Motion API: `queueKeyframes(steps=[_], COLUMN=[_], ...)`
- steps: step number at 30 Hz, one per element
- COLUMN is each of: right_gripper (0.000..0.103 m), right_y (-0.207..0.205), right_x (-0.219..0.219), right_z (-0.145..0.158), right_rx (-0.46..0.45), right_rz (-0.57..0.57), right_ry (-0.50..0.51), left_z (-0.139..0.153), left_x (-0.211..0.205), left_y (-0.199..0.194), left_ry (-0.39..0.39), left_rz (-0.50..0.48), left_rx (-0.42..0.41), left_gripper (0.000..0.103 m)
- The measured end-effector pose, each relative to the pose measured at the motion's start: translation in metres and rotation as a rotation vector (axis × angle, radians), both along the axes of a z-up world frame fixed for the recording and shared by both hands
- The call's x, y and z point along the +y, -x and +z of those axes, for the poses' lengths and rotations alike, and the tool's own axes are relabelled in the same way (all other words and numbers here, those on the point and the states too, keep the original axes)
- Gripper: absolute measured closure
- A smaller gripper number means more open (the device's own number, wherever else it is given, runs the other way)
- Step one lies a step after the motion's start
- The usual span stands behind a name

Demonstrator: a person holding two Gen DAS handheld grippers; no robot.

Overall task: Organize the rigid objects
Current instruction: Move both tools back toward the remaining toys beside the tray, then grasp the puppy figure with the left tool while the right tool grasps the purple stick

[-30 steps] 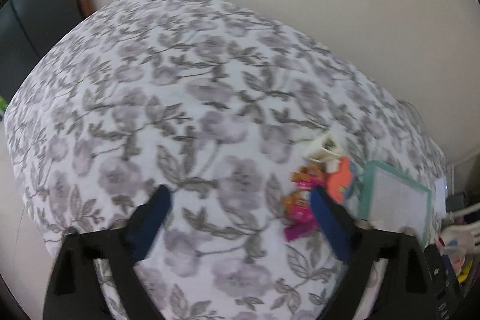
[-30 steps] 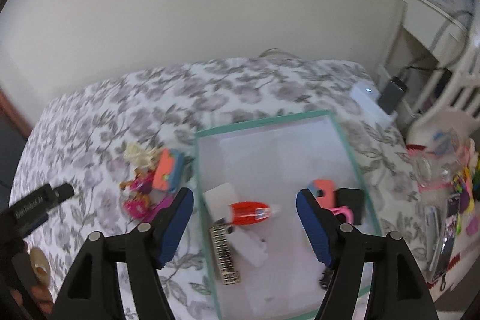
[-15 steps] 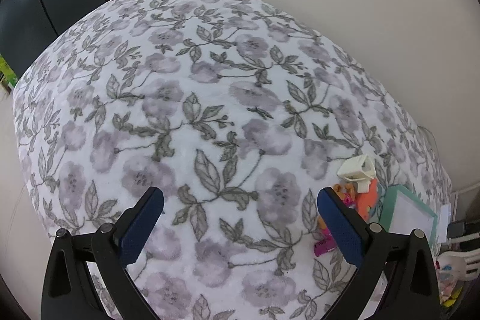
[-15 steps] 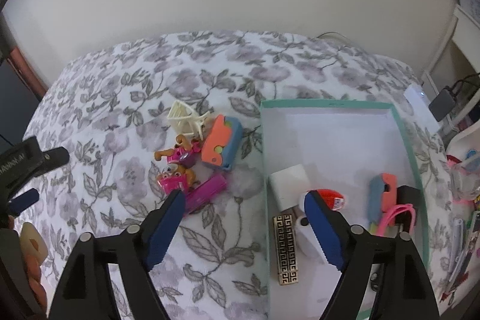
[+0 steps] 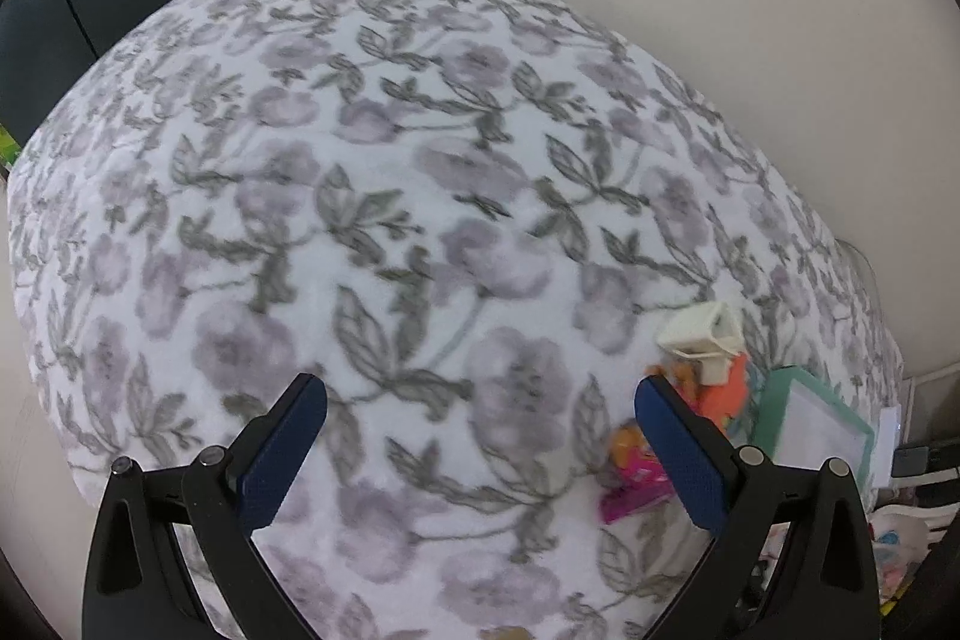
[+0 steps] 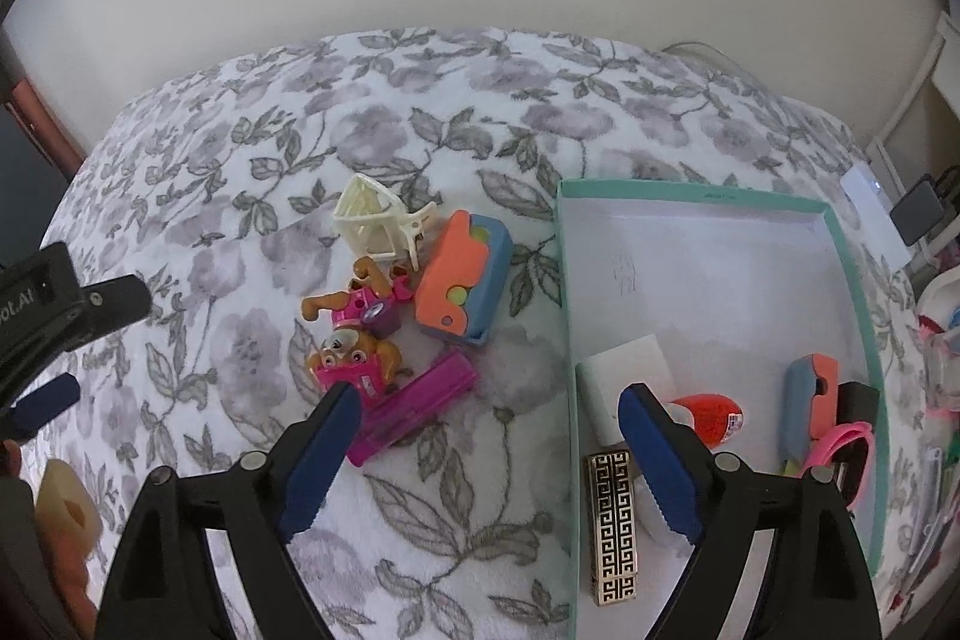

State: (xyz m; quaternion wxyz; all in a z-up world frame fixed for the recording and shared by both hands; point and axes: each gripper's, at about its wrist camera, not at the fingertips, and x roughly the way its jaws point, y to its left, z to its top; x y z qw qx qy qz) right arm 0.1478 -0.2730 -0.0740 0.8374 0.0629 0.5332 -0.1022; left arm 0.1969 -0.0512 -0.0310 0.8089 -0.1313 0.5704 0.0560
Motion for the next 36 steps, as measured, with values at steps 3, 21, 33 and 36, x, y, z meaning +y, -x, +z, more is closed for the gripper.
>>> queueKeyframes(steps=[3, 21, 33, 36], right_gripper=[0.013, 0.013, 0.013, 0.013], right_y=[-0.004, -0.017, -0.01, -0.01], right_x=[-0.006, -0.037, -0.06, -0.062], right_z=[-0.002, -0.02, -0.009, -0.007], right_rx=[-0.004, 0.009, -0.023, -0.022], right_rz=[-0.021, -0.118, -0.164, -0.163], right_ry=[-0.013, -0.008, -0.018, 0.017], left_z=[0.001, -0.045, -0.045, -0.046], left_x=[-0.017, -0.041, -0.074, -0.081], left_y=[-0.003, -0.026, -0.024, -0.023], left_ry=[-0.006, 0.131, 0.055, 0.056], left_rz=[-0.013, -0.126, -0.249, -0.277], left_rx=[0.005, 0.124, 0.097, 0.097], left_gripper=[0.001, 0.001, 0.006, 0.012])
